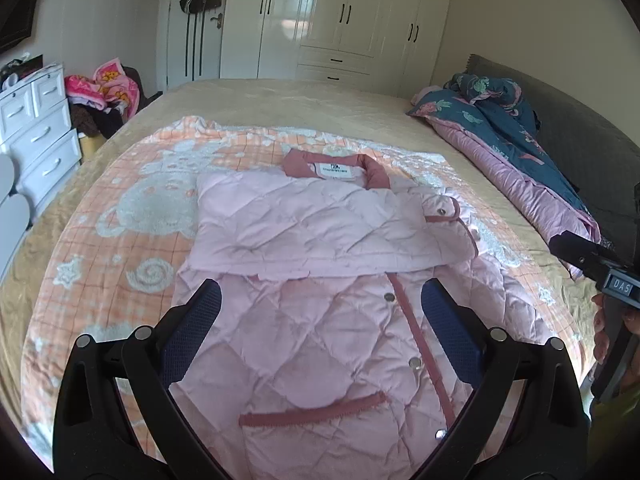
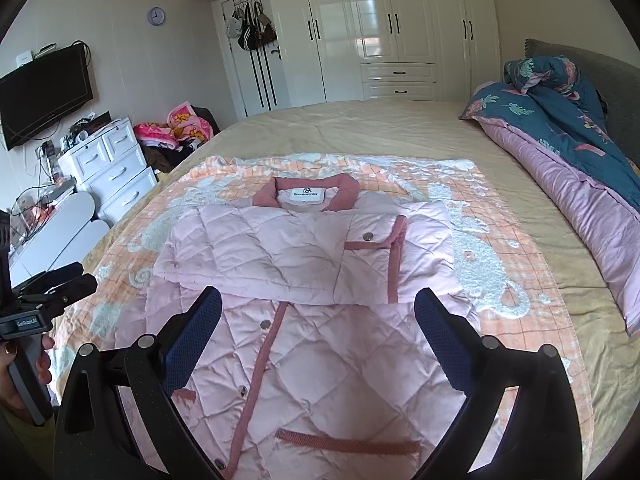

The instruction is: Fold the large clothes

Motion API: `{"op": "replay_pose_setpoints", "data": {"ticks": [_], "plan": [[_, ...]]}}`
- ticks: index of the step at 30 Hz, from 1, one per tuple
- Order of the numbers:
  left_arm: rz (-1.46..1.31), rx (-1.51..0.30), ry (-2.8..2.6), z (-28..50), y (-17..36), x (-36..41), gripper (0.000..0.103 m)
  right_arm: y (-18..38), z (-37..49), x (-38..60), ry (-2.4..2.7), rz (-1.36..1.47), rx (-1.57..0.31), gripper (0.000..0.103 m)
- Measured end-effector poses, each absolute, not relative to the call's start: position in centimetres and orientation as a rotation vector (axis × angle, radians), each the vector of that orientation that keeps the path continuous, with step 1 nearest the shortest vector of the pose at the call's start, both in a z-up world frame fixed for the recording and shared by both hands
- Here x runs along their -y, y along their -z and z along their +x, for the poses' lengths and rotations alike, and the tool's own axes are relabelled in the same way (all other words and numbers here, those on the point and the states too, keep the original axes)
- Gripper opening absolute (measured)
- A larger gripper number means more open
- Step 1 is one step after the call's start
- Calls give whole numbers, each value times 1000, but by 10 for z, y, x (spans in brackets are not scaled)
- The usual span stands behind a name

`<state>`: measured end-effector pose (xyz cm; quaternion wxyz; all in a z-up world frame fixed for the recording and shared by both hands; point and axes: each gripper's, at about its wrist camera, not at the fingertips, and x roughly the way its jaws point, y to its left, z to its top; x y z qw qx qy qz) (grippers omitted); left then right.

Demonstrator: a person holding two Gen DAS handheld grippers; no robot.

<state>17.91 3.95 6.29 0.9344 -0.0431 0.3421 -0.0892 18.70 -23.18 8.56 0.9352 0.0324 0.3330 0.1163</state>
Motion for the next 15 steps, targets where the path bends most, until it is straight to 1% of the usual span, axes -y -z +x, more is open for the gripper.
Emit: {"op": "replay_pose_setpoints", "data": {"ticks": [15], "plan": [[-80,-714,147,136,-56,-37,94,-77,143,248,-252,50,-703,96]]}}
